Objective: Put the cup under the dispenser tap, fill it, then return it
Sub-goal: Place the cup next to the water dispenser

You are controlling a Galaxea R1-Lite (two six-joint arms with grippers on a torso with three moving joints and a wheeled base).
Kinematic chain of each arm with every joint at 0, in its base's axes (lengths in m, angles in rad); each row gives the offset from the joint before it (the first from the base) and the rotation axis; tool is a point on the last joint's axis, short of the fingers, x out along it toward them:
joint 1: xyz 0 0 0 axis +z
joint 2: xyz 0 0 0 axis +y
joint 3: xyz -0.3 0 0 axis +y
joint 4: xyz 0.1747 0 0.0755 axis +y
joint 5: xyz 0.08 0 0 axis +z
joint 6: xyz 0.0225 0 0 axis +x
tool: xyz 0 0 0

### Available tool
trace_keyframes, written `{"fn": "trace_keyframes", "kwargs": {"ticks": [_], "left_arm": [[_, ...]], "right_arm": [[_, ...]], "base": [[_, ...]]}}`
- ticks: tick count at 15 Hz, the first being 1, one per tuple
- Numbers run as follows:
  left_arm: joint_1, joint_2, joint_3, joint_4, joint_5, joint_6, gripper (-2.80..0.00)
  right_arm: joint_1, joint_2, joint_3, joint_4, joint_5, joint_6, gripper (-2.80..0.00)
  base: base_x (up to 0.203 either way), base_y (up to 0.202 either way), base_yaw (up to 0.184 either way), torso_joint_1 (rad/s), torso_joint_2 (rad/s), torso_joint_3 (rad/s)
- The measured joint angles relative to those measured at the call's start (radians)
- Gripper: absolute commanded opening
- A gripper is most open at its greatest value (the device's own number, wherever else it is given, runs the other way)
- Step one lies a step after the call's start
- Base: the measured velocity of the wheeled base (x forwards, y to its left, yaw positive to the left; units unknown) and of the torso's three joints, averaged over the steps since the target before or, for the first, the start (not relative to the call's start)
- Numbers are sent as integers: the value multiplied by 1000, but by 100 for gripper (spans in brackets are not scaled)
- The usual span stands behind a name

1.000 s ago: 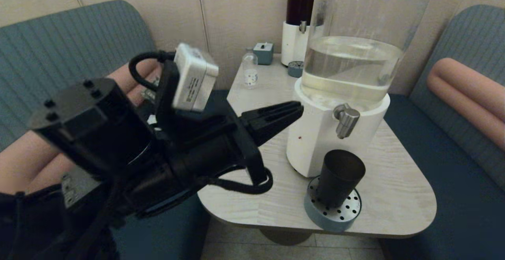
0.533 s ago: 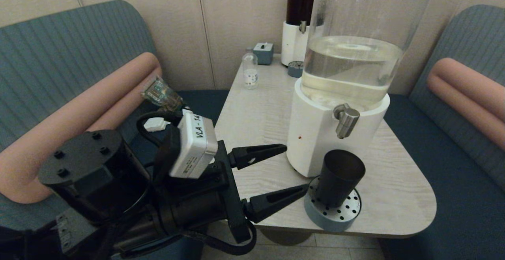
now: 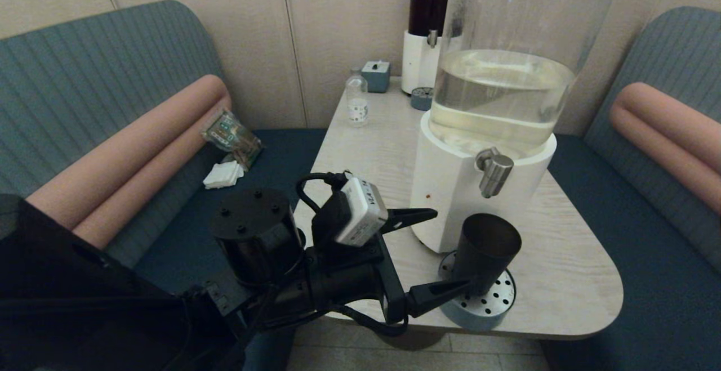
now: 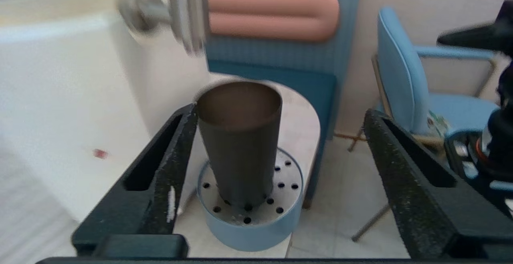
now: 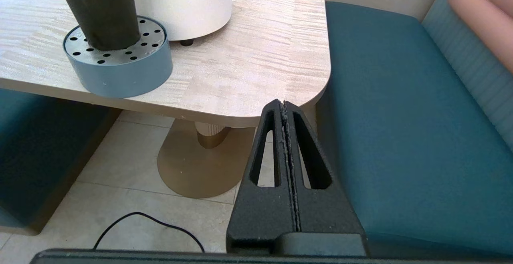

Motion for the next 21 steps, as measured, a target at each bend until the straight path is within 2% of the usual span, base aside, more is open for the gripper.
{"fn": "trace_keyframes", "kwargs": {"ticks": [2, 7, 21], "left_arm": [[15, 61, -29, -14, -36, 0, 0], [59, 161, -93, -21, -70, 2, 0], [64, 355, -325, -24, -82, 2, 0]], "right_arm": [[0, 0, 0, 0, 0, 0, -280], [0, 0, 0, 0, 0, 0, -280], [0, 0, 0, 0, 0, 0, -280]], "base": [[0, 0, 0, 0, 0, 0], [0, 0, 0, 0, 0, 0], [0, 0, 0, 0, 0, 0]]}}
